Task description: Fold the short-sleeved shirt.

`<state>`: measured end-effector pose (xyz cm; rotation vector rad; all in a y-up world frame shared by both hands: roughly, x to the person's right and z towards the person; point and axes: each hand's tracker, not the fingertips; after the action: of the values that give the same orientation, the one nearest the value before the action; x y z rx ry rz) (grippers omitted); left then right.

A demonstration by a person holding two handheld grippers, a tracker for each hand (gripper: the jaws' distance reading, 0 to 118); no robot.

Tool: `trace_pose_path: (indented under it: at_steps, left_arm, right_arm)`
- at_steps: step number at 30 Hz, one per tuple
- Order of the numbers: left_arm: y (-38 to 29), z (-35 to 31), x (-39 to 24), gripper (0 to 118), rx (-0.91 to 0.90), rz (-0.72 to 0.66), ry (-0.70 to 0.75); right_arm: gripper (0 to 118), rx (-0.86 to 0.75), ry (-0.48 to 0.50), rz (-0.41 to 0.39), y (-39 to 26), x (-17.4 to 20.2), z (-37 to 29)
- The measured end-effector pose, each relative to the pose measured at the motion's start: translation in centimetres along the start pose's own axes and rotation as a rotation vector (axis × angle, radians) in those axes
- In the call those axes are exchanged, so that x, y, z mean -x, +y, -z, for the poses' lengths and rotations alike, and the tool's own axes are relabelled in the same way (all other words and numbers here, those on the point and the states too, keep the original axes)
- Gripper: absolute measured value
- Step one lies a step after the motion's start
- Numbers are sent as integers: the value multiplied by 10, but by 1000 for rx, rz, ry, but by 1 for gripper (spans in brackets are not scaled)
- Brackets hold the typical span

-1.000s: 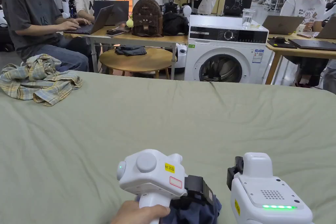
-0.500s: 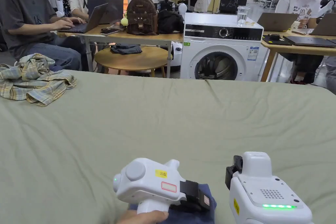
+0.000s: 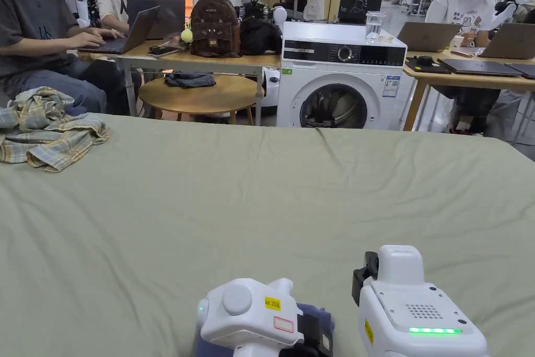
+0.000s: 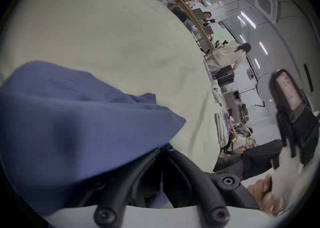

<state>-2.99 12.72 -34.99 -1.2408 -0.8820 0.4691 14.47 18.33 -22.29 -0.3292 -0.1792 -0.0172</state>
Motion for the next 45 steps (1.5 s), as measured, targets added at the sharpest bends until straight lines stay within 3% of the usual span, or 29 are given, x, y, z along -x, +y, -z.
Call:
trace_pose_path:
  at_steps: [6, 14, 22, 25, 33, 40, 45]
  left_arm:
    - [-14, -77, -12, 0, -249, 141, 85]
    - [-51, -150, -11, 0, -664, 350, 437]
    - [-89, -164, -10, 0, -1098, 496, 734]
    - [-89, -160, -8, 0, -1147, 495, 880]
    - [-101, -176, -5, 0, -1173, 508, 821]
    - [-101, -183, -5, 0, -1099, 509, 775]
    - [-102, -181, 1, 0, -1059, 483, 763]
  right_arm:
    - [0, -17, -10, -4, 3, 2, 7]
    - [0, -35, -4, 10, 10, 13, 16]
    - [0, -140, -9, 19, 23, 24, 8]
    - [0, -175, -10, 13, 27, 26, 6]
    - [0, -95, 29, 19, 19, 26, -7]
    - [0, 176, 157, -25, -29, 43, 0]
    - [0, 457, 144, -22, -61, 50, 47]
